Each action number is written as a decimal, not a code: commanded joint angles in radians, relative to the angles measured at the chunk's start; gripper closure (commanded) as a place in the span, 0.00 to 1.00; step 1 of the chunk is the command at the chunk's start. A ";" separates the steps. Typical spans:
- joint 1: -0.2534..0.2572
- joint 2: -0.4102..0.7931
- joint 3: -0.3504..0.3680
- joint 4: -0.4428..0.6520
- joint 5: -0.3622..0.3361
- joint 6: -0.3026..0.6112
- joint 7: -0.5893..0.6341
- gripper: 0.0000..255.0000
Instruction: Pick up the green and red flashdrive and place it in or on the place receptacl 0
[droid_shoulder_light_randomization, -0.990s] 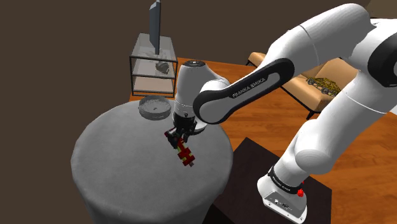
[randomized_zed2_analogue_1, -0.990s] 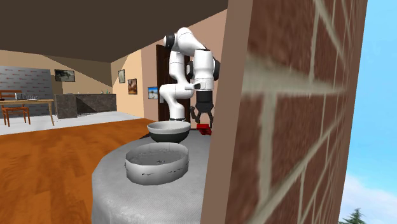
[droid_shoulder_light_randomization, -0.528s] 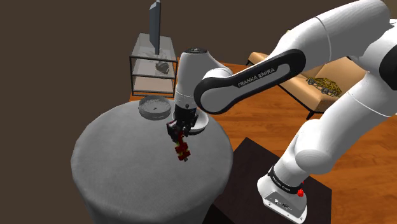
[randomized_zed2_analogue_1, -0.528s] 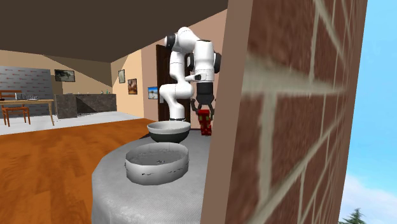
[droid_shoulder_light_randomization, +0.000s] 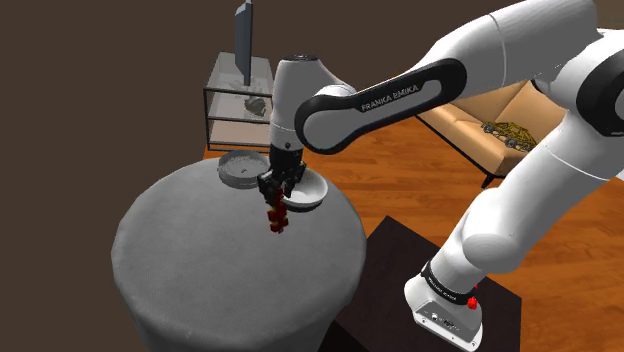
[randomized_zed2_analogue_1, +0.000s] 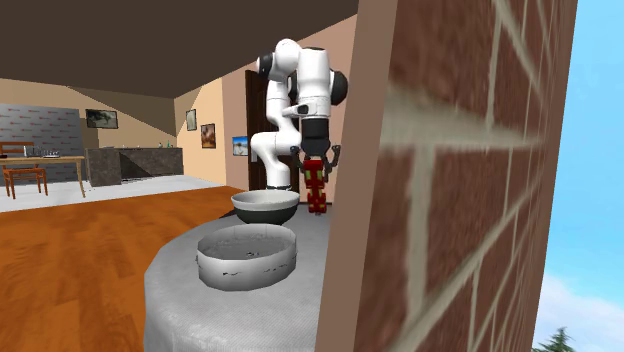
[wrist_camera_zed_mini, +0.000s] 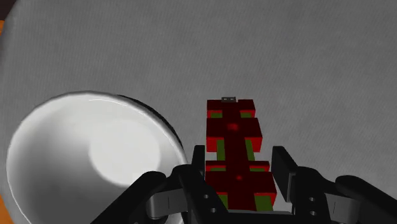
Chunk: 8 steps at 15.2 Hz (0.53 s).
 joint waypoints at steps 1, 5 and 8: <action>-0.019 0.057 -0.013 0.061 -0.031 -0.008 -0.012 1.00; -0.048 0.177 -0.042 0.197 -0.088 -0.036 -0.037 1.00; -0.062 0.270 -0.062 0.313 -0.125 -0.065 -0.056 1.00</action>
